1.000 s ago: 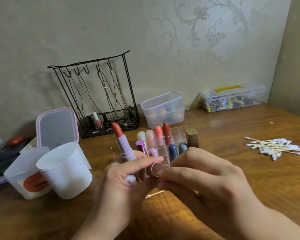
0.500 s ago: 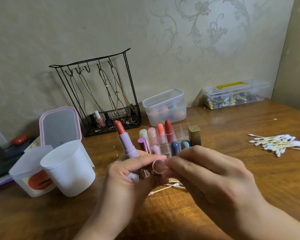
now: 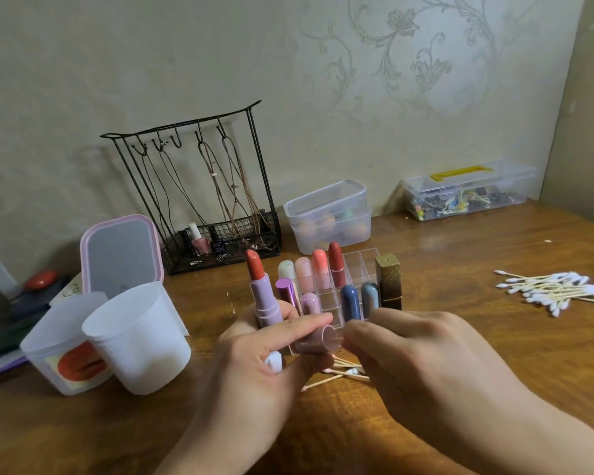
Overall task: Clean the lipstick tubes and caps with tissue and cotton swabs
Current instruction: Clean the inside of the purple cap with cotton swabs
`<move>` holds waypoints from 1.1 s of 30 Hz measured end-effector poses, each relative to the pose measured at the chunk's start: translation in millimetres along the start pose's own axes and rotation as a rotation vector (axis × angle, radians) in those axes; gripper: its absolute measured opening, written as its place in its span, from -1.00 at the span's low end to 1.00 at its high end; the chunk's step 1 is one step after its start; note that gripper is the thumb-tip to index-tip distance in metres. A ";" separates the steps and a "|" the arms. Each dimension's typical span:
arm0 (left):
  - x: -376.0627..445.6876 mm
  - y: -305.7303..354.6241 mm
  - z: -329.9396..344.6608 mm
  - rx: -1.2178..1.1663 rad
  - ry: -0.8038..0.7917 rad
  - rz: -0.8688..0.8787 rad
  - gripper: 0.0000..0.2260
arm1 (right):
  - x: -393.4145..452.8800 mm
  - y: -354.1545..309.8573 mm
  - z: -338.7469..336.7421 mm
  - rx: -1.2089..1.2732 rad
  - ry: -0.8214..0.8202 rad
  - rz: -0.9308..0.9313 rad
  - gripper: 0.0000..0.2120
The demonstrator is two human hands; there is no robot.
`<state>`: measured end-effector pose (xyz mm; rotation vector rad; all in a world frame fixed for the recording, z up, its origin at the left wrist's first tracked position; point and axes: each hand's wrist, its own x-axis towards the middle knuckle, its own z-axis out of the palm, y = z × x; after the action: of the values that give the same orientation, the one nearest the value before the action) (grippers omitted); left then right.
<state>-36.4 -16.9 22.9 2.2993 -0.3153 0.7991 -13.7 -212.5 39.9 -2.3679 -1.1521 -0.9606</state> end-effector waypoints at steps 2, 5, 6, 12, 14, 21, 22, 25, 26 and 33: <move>-0.6 -1.8 0.1 0.023 -0.008 0.020 -0.64 | 1.1 -0.5 -2.2 0.018 -0.005 0.006 -0.78; -1.2 -4.1 2.5 0.013 -0.022 0.012 -0.58 | 1.5 -0.8 -2.6 0.142 -0.071 -0.010 -0.90; -1.4 -3.6 3.1 0.018 -0.026 0.014 -0.53 | 1.4 0.9 -2.9 0.194 -0.089 0.015 -0.89; -2.1 4.2 4.3 0.017 -0.063 -0.042 -0.44 | 2.6 8.6 -0.5 0.298 -0.199 0.102 -0.69; -1.5 5.9 3.7 0.006 -0.075 -0.038 -0.39 | 1.9 11.7 -1.2 0.366 -0.171 0.137 -0.77; -1.3 9.1 2.6 0.018 -0.124 -0.075 -0.38 | 3.3 12.0 -4.1 0.438 -0.191 0.184 -0.82; -1.6 10.4 2.4 0.001 -0.114 -0.080 -0.39 | 2.8 13.3 -3.8 0.424 -0.148 0.207 -0.83; -2.3 8.5 2.6 0.003 -0.101 -0.093 -0.45 | 1.6 12.3 -1.1 0.360 -0.195 0.214 -0.75; -2.2 7.3 2.7 0.016 -0.106 -0.088 -0.47 | 1.7 10.9 -0.5 0.374 -0.233 0.192 -0.76; -0.2 12.5 0.0 0.004 -0.078 -0.094 -0.57 | 2.4 12.3 -1.3 0.417 -0.107 0.238 -0.86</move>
<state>-41.8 -26.3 29.3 2.3343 -0.2383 0.6650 -3.5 -219.5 42.4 -2.1687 -0.9660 -0.4656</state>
